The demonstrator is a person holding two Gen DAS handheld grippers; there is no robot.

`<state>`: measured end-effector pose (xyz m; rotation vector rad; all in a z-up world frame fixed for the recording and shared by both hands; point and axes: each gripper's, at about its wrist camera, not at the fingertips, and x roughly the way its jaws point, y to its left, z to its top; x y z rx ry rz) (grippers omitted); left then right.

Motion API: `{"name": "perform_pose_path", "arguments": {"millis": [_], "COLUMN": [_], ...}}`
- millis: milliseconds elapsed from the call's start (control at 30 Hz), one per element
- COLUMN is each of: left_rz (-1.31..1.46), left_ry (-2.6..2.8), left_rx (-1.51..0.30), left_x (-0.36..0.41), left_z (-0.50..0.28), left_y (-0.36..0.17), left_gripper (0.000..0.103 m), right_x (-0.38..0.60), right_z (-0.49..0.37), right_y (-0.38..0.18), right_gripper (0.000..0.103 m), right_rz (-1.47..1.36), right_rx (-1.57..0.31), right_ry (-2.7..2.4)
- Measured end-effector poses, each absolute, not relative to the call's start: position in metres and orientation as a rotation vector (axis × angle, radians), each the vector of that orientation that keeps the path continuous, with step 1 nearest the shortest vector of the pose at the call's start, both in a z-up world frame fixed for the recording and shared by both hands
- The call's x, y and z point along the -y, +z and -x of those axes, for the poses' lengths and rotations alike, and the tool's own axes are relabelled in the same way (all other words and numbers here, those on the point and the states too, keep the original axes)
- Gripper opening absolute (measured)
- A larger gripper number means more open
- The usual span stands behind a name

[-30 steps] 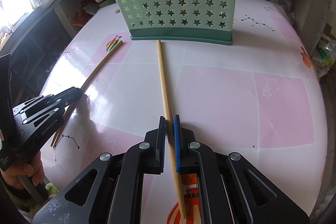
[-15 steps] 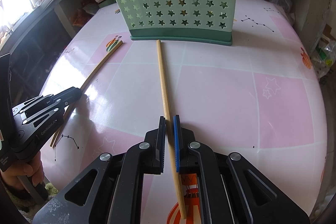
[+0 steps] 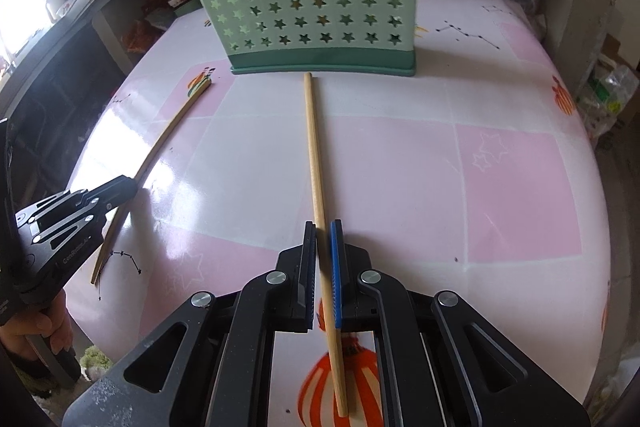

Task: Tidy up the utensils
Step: 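Regrasp the chopstick with the left gripper while the right gripper regrasps its chopstick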

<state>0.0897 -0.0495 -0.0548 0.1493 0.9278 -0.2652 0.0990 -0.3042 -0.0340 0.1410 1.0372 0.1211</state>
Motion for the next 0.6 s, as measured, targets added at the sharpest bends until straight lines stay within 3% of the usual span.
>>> {"name": "perform_pose_path", "arguments": {"millis": [267, 600], "left_rz": [-0.081, -0.029], "left_ry": [-0.342, -0.368], "left_rx": [-1.007, -1.016], "left_x": [0.047, 0.049], "left_z": [-0.084, -0.110], "left_y": [-0.054, -0.042], "left_gripper": [0.008, 0.019], "right_x": [0.318, 0.314], "right_z": [-0.089, -0.111], "right_y": [-0.034, -0.022], "right_gripper": [0.007, 0.014], "right_rz": [-0.232, -0.217], "right_rx": [-1.077, -1.041], "right_ry": [0.128, 0.150]}}
